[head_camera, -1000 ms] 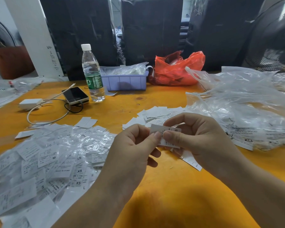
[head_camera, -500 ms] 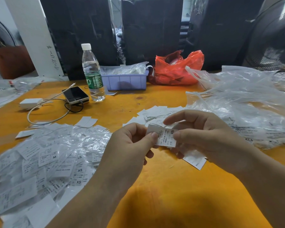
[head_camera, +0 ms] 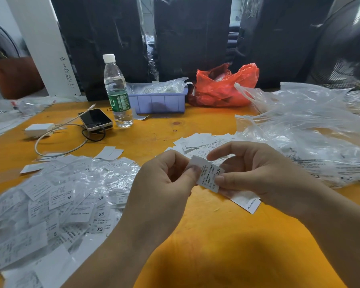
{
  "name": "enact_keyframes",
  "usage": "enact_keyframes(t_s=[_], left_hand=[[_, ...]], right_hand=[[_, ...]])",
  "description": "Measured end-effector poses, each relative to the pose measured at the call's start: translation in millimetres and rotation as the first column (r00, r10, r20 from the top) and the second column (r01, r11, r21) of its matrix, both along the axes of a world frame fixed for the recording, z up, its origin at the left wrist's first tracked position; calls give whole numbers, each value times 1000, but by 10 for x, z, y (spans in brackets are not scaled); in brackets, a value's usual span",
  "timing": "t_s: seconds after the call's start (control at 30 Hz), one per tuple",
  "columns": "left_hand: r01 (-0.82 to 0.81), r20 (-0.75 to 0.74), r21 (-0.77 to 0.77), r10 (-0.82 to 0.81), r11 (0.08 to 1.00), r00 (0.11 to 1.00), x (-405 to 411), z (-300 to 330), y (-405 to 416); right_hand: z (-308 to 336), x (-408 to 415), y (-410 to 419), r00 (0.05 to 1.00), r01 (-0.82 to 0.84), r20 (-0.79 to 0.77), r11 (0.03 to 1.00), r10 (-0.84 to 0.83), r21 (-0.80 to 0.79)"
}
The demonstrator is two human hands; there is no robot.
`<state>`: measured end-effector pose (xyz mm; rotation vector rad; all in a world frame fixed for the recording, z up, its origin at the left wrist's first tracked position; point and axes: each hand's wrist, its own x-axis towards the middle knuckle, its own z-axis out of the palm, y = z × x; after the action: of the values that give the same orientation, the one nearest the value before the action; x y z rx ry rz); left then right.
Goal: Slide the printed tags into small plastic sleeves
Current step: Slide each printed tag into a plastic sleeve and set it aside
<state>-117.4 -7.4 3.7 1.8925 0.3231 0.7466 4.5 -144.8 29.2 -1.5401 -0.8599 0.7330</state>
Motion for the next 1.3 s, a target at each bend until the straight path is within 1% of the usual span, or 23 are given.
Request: enact_keyframes(t_s=[0.1,0.23,0.4,0.47,0.53,0.6,0.7,0.8,0.87,1.0,1.07,1.17,1.2,1.3], left_hand=[[-32,22,65,30,997,999,2,4,-17],[-47,34,94,44,994,998,-1,-2,-21],[51,18,87,-52,995,998,-18,-8,-41],[89,-25,22,-88,996,996,-9,-15,-23],[108,-117,-77,-117,991,986,17,-51,-10],[120,-205,-159,-152,980,967,50,-112,-12],[171,-269,-220,-228,960,936,88,-180,-75],[194,-261,-264,-264,945,929,106,-211,-118],[185,-221,-300,-257,936,941,113,-214,-111],[188,-161,-286,-241,940,957,112,-188,-91],[181,-150,-265,-226,947,962,100,-176,-84],[172,-147,-233,-210,957,967,83,-169,-58],[169,-145,-226,-205,959,968,80,-166,-49],[169,-143,-227,-205,959,968,73,-148,-39]], right_hand=[[-7,3,4,999,-39,2,999,39,-25],[-15,-6,6,997,-68,34,996,70,-54],[-52,-18,23,994,-94,57,995,95,-18],[-70,-22,34,993,-76,86,997,76,-1],[-89,-17,43,997,-12,81,998,7,58],[-115,-11,59,994,85,52,990,-91,116],[-163,-50,103,982,189,-39,966,-185,178],[-213,-116,154,976,216,-87,954,-201,208],[-236,-149,168,975,216,-95,949,-199,231],[-226,-164,170,973,222,-119,937,-196,271],[-205,-123,141,965,263,-64,929,-255,262],[-136,-54,85,936,308,92,916,-340,256],[-115,-36,69,927,319,114,910,-358,263],[-92,12,40,933,327,66,909,-355,258]])
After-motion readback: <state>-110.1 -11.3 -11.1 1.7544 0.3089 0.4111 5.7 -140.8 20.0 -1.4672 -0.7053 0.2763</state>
